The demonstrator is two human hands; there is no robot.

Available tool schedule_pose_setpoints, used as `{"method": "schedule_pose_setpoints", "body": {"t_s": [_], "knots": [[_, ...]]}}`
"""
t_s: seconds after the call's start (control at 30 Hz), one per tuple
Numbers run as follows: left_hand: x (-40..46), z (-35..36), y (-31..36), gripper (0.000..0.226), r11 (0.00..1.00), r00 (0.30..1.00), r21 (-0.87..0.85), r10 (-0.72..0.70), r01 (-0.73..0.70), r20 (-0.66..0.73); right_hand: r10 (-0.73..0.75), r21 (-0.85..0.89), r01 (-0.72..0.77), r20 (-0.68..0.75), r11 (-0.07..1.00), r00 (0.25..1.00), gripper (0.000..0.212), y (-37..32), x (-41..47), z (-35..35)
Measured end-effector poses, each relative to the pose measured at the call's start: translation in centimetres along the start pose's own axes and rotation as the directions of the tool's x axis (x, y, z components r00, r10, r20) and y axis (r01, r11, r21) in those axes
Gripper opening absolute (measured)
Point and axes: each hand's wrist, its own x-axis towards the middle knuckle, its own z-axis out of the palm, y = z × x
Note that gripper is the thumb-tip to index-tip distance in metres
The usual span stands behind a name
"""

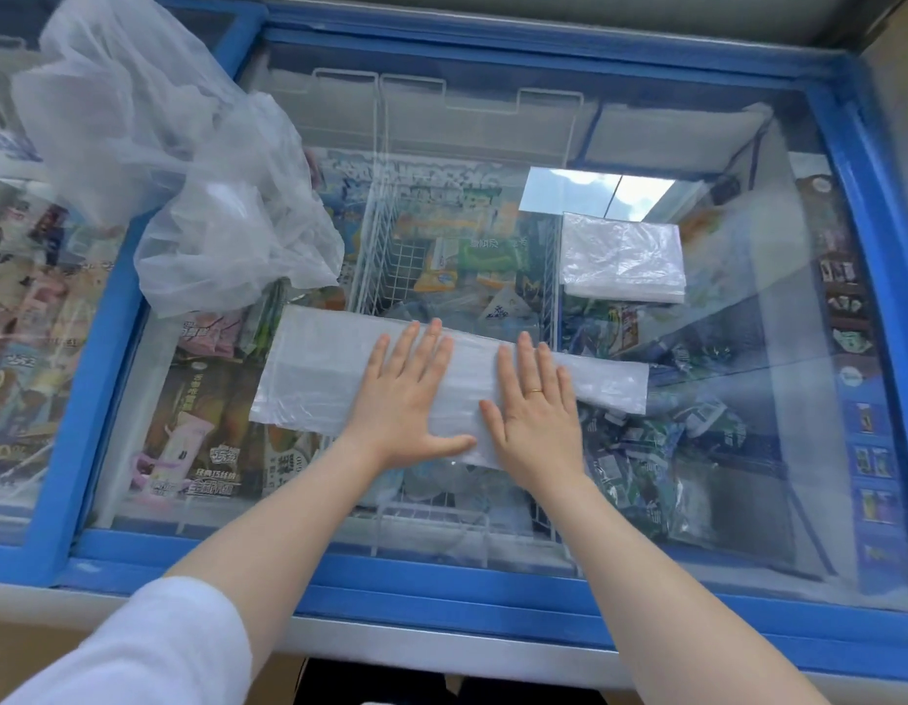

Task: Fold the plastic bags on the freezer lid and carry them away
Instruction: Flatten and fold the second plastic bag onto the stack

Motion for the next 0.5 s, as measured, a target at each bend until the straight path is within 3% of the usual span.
{"method": "schedule_pose_setpoints", "body": {"t_s": [0.2, 0.4, 0.5], "knots": [[-2.7, -0.3, -5.1, 0.095, 0.984, 0.984, 0.034, -0.175, 0.174, 0.032, 0.142, -0.047, -0.140, 0.043, 0.989, 0.989, 0.082, 2.6, -0.9, -0.8], [-3.1, -1.0, -5.5, 0.108, 0.976, 0.971, 0.012, -0.219, 0.219, 0.094, 0.183, -0.072, -0.177, 0.091, 0.982, 0.979, 0.072, 4.1, -1.4, -2.7], [-2.8, -2.1, -5.2, 0.114, 0.981, 0.970, 0.015, -0.196, 0.196, 0.145, 0.159, -0.083, -0.159, -0.008, 0.984, 0.987, 0.060, 3.7, -0.3, -4.2]]}}
